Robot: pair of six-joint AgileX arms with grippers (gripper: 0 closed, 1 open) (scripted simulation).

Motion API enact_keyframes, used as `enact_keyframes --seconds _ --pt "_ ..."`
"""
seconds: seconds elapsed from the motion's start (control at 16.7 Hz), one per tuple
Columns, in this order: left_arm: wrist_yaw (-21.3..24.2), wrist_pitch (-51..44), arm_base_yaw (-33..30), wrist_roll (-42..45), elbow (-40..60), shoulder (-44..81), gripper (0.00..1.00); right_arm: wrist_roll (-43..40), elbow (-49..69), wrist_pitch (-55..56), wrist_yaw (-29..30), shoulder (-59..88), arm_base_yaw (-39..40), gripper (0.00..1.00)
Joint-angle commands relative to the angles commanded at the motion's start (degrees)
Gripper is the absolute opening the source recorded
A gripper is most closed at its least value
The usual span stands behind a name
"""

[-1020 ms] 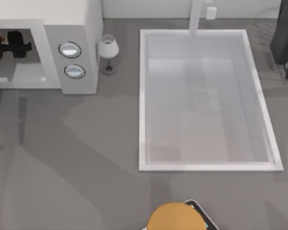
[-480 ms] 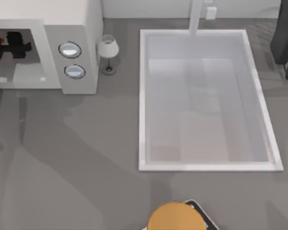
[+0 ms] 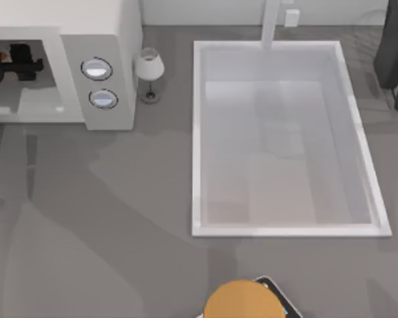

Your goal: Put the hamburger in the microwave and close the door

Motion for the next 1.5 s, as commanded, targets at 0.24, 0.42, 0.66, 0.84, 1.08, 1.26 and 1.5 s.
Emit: enact_keyframes --seconds 0.24,0.42,0.66,0.84,1.08,1.26,1.5 --pt "0.0 0.0 0.0 0.0 0.0 0.0 0.6 0.0 0.0 0.0 0.0 0.0 0.0 1.0" --pt "0.0 0.0 0.0 0.0 0.0 0.0 0.83 0.0 0.0 0.0 0.0 0.0 0.0 1.0" --pt "0.0 0.0 0.0 0.0 0.0 0.0 1.0 0.0 0.0 0.0 0.0 0.0 0.0 1.0" --pt "0.0 0.0 0.0 0.0 0.0 0.0 1.0 0.0 0.0 0.0 0.0 0.0 0.0 1.0" --pt "0.01 4.76 1.48 0.0 -12.93 -8.57 1.0 0.0 0.0 0.0 0.0 0.0 0.0 1.0" --pt "0.1 2.58 1.37 0.05 -12.39 -10.09 1.0 0.0 0.0 0.0 0.0 0.0 0.0 1.0" --pt "0.16 -5.47 1.18 0.13 -10.16 -15.76 1.0 0.0 0.0 0.0 0.0 0.0 0.0 1.0"
